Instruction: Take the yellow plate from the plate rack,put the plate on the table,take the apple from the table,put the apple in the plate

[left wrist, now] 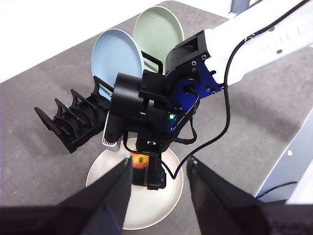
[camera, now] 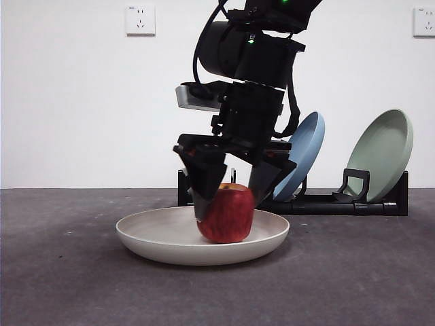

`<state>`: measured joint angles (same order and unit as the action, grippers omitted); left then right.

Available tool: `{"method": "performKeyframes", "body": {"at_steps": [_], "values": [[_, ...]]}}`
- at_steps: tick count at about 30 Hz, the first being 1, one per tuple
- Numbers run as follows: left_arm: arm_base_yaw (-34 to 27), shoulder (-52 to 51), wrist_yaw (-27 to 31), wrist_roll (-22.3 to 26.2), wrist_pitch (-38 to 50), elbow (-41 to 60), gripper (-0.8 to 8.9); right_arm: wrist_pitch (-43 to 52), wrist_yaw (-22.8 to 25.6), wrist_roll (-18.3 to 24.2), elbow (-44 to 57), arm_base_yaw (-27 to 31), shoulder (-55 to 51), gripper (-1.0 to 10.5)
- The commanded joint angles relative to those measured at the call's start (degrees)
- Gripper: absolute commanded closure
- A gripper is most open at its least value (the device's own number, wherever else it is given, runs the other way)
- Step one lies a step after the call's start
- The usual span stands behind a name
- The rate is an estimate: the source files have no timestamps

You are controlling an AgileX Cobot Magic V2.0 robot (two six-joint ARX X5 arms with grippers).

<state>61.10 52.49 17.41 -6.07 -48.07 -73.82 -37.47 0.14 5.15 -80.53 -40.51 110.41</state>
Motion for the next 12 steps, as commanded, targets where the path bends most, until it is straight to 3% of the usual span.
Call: {"method": "performKeyframes", "body": {"at_steps": [1,12], "values": [[0.0,0.0,0.1,-0.2,0.0,0.2,6.25,0.1,0.3,-0.4,-0.4,-0.2,0.4,3.7],[0.0,0.0,0.1,-0.1,-0.2,0.2,6.25,-4.6,0.2,-3.2,-0.5,-0.2,-11.7,3.7]]}}
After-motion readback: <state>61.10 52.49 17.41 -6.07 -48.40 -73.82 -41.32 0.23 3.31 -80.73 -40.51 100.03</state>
